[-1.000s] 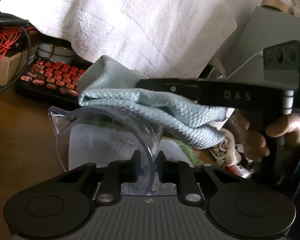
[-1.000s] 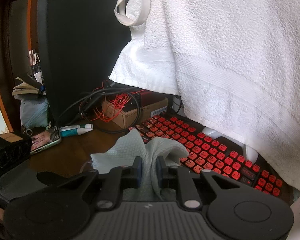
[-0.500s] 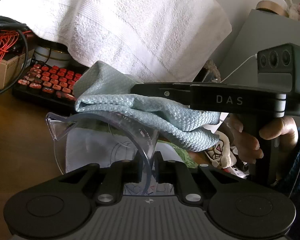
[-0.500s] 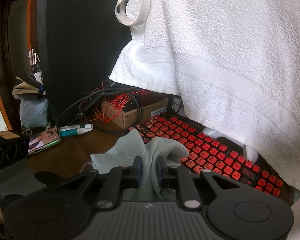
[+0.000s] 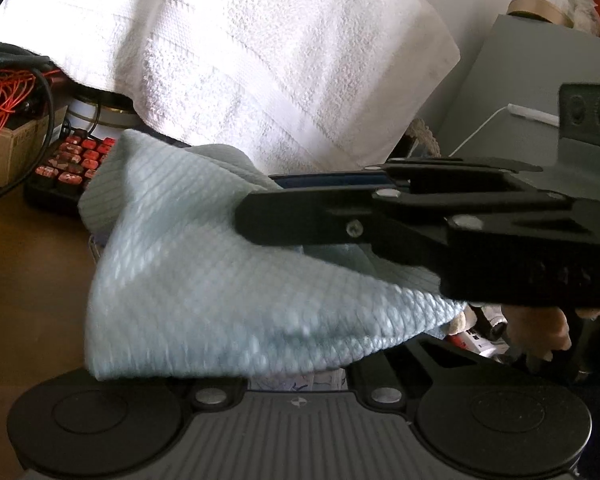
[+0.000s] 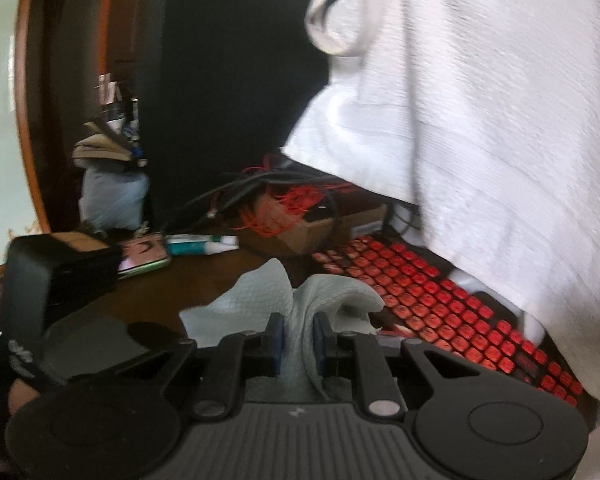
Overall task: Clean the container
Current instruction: 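Keep wiping the jug with the cloth in the right gripper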
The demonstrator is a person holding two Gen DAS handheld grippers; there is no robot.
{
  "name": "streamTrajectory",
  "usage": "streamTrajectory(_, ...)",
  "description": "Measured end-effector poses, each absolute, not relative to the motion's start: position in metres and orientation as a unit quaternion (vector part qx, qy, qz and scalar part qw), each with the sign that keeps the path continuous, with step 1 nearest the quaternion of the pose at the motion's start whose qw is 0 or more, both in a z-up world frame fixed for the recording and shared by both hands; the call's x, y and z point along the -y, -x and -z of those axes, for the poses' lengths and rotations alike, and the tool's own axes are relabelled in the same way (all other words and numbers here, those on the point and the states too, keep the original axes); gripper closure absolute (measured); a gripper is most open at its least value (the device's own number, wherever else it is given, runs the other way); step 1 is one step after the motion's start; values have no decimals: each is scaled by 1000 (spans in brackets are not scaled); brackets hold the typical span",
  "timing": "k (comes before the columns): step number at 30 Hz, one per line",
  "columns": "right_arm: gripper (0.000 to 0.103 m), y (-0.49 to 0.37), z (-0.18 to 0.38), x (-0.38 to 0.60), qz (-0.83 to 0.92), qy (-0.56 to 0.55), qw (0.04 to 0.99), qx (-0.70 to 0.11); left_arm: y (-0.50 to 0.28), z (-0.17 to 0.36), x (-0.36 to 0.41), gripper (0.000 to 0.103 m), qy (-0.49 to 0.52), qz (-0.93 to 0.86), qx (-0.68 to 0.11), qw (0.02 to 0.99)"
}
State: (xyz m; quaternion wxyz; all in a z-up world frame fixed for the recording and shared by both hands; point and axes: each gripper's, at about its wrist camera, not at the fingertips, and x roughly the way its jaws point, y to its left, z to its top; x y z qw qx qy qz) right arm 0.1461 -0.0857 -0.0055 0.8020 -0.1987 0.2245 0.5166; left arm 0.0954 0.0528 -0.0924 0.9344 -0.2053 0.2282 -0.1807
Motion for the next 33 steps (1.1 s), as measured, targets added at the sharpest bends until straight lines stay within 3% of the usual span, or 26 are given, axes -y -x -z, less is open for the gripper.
streamTrajectory(33,88,-188,21,103,-421,140,870,-214,-92,93,-54,92,213,178,-229,933)
